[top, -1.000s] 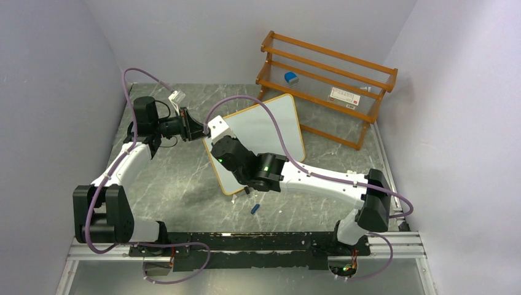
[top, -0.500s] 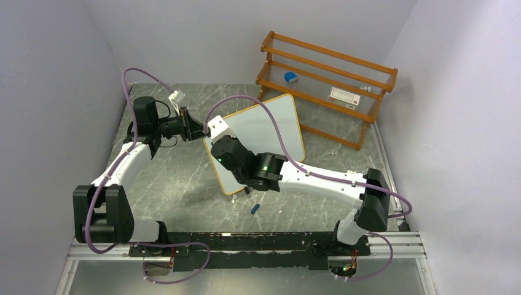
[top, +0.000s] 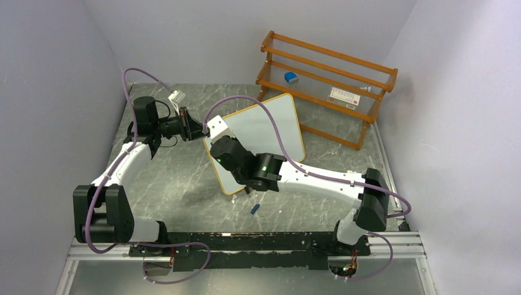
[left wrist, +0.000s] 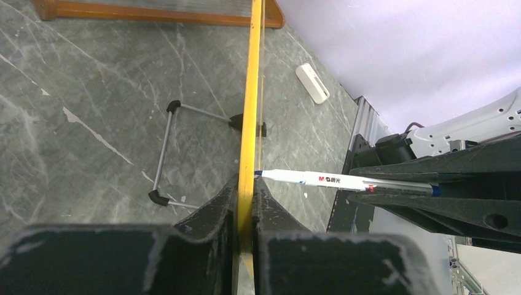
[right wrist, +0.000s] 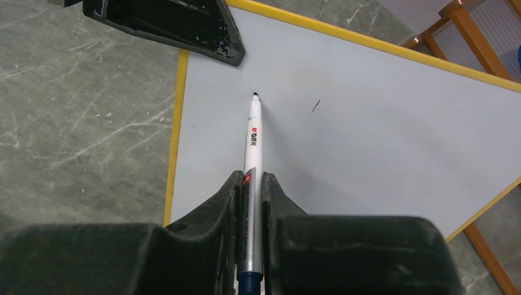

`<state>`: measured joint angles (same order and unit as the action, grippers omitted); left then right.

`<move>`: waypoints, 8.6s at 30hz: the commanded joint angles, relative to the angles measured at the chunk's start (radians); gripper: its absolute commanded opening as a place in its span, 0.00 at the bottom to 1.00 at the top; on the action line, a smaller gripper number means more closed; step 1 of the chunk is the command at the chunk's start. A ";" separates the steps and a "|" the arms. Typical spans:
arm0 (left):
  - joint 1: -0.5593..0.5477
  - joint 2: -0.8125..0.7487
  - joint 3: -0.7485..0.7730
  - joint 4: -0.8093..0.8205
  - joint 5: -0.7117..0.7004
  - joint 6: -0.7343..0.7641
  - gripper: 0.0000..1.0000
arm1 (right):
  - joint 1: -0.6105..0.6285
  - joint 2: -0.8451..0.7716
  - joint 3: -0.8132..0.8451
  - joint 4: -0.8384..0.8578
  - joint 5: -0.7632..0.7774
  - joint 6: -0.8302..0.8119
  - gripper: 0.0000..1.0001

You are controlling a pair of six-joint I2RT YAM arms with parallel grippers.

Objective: Write a sentence on the whiteboard

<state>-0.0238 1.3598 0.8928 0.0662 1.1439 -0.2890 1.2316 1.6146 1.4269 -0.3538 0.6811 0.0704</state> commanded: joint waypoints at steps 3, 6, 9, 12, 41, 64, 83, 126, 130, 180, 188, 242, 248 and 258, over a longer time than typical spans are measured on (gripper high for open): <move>-0.019 -0.004 -0.005 0.006 0.024 -0.006 0.05 | -0.008 0.021 0.020 0.056 -0.015 -0.001 0.00; -0.020 -0.003 -0.005 0.004 0.023 -0.005 0.05 | -0.009 0.019 0.020 0.063 -0.029 -0.007 0.00; -0.019 -0.003 -0.004 0.004 0.024 -0.005 0.05 | -0.008 0.019 0.017 0.068 -0.043 -0.011 0.00; -0.021 -0.003 -0.004 0.004 0.025 -0.005 0.05 | -0.009 0.020 0.018 0.065 -0.057 -0.013 0.00; -0.021 0.005 0.002 -0.011 0.017 0.007 0.05 | 0.005 0.026 -0.011 -0.109 -0.131 0.010 0.00; -0.021 0.010 0.003 -0.018 0.016 0.013 0.05 | 0.005 -0.004 -0.048 -0.134 -0.018 0.016 0.00; -0.024 0.011 0.006 -0.026 0.014 0.020 0.05 | 0.003 -0.054 -0.090 0.008 0.002 -0.006 0.00; -0.025 0.018 0.009 -0.034 0.007 0.027 0.05 | -0.032 -0.074 -0.113 0.041 -0.042 0.029 0.00; -0.026 0.018 0.009 -0.036 0.007 0.027 0.05 | -0.033 -0.063 -0.109 0.035 -0.043 0.029 0.00; -0.027 0.025 0.011 -0.039 0.010 0.031 0.05 | -0.050 -0.104 -0.161 -0.003 0.003 0.052 0.00; -0.028 0.025 0.011 -0.040 0.011 0.031 0.05 | -0.050 -0.106 -0.154 0.040 -0.004 0.038 0.00; -0.030 0.024 0.023 -0.065 -0.005 0.057 0.05 | -0.075 -0.153 -0.173 0.049 -0.029 0.031 0.00; -0.030 0.025 0.022 -0.065 -0.004 0.055 0.05 | -0.093 -0.169 -0.198 0.069 -0.039 0.037 0.00; -0.030 0.027 0.021 -0.065 -0.001 0.056 0.05 | -0.095 -0.161 -0.201 0.086 -0.069 0.027 0.00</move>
<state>-0.0307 1.3693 0.9047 0.0467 1.1343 -0.2646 1.1397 1.4704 1.2324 -0.3016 0.6170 0.0929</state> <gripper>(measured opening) 0.121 0.153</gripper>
